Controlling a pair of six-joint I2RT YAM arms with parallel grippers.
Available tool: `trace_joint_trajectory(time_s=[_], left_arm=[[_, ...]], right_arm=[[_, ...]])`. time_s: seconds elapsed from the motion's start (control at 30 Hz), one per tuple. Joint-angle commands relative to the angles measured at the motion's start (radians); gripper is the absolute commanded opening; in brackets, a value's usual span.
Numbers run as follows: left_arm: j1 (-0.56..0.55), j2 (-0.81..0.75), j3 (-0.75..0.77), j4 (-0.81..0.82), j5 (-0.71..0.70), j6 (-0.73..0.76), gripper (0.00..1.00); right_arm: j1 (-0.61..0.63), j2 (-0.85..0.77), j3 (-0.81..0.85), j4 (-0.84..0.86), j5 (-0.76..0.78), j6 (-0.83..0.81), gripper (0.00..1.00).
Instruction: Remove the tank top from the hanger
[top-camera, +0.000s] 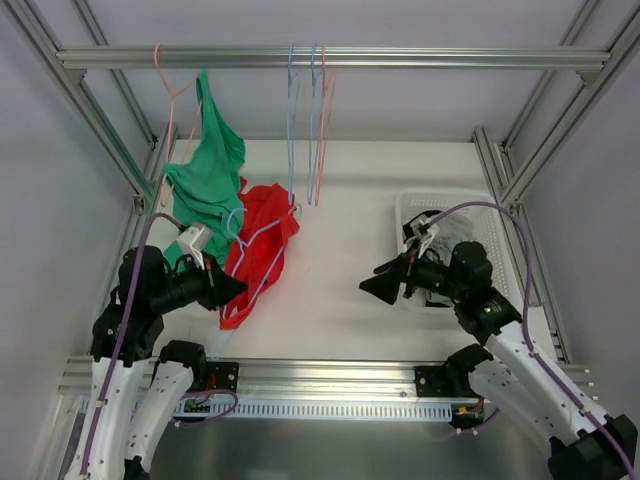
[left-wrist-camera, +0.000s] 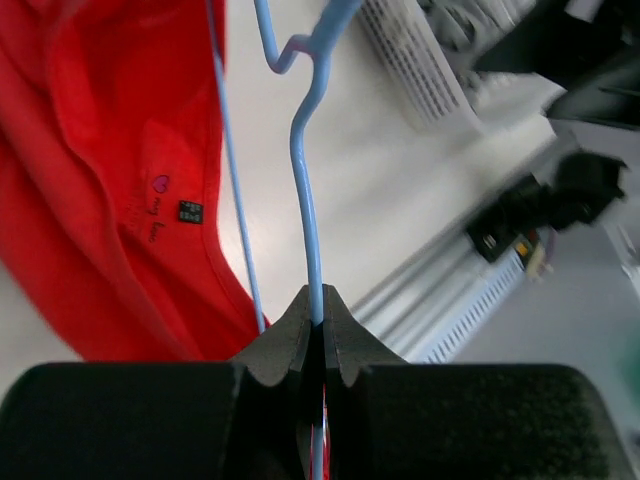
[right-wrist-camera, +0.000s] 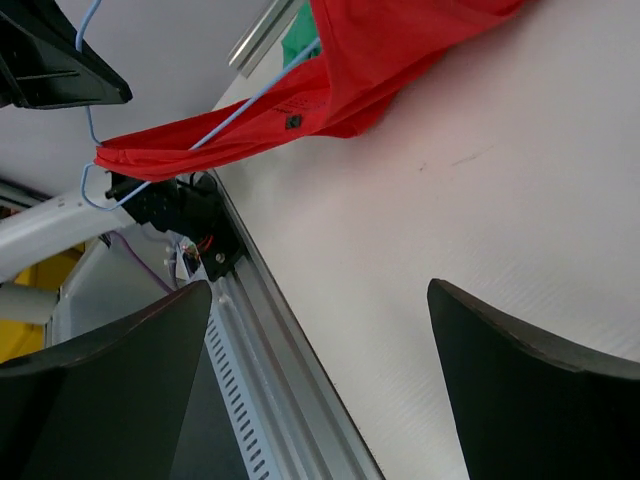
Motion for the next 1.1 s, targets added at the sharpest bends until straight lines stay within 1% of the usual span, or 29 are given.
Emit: trace_joint_trajectory(time_s=[0.0, 0.03, 0.07, 0.1, 0.13, 0.2, 0.23, 0.27, 0.37, 0.5, 0.63, 0.7, 0.73, 0.8, 0.83, 0.9, 1.07], left_arm=[[-0.020, -0.056, -0.095, 0.042, 0.345, -0.049, 0.00], [-0.024, -0.071, -0.120, 0.039, 0.375, -0.077, 0.00], [-0.024, -0.085, -0.129, 0.041, 0.395, -0.089, 0.00], [-0.025, -0.113, -0.138, 0.041, 0.448, -0.100, 0.00], [-0.025, -0.121, -0.150, 0.041, 0.491, -0.108, 0.00], [-0.037, -0.140, -0.158, 0.041, 0.545, -0.121, 0.00], [-0.043, -0.147, -0.160, 0.041, 0.560, -0.132, 0.00], [-0.054, -0.151, -0.160, 0.041, 0.564, -0.134, 0.00], [-0.085, -0.154, -0.161, 0.041, 0.565, -0.138, 0.00], [-0.100, -0.133, -0.167, 0.041, 0.561, -0.137, 0.00], [-0.103, -0.133, -0.157, 0.039, 0.556, -0.137, 0.00], [-0.102, -0.134, -0.149, 0.039, 0.556, -0.138, 0.00], [-0.102, -0.134, -0.147, 0.041, 0.556, -0.138, 0.00], [-0.102, -0.133, -0.140, 0.039, 0.539, -0.141, 0.00], [-0.102, -0.134, -0.138, 0.041, 0.530, -0.143, 0.00], [-0.103, -0.131, -0.134, 0.039, 0.510, -0.143, 0.00], [-0.103, -0.124, -0.109, 0.041, 0.495, -0.146, 0.00]], right_arm=[[0.147, 0.046, -0.054, 0.281, 0.191, -0.012, 0.94], [0.221, 0.061, -0.061, 0.317, 0.228, -0.027, 0.94], [0.255, 0.077, -0.059, 0.325, 0.276, -0.062, 0.93], [0.287, 0.092, -0.056, 0.333, 0.368, -0.081, 0.93], [0.343, 0.133, -0.053, 0.362, 0.408, -0.094, 0.92], [0.385, 0.178, -0.039, 0.394, 0.520, -0.119, 0.90], [0.408, 0.236, -0.033, 0.432, 0.534, -0.127, 0.88], [0.416, 0.265, -0.009, 0.442, 0.543, -0.131, 0.82], [0.451, 0.369, 0.037, 0.476, 0.568, -0.163, 0.77], [0.480, 0.472, 0.135, 0.522, 0.542, -0.209, 0.76], [0.485, 0.558, 0.209, 0.537, 0.526, -0.237, 0.69], [0.485, 0.606, 0.240, 0.543, 0.502, -0.246, 0.53], [0.485, 0.618, 0.246, 0.546, 0.493, -0.246, 0.40], [0.488, 0.638, 0.255, 0.546, 0.474, -0.246, 0.25], [0.491, 0.638, 0.252, 0.546, 0.482, -0.248, 0.09], [0.490, 0.622, 0.231, 0.546, 0.499, -0.246, 0.00], [0.485, 0.542, 0.189, 0.529, 0.580, -0.263, 0.00]])
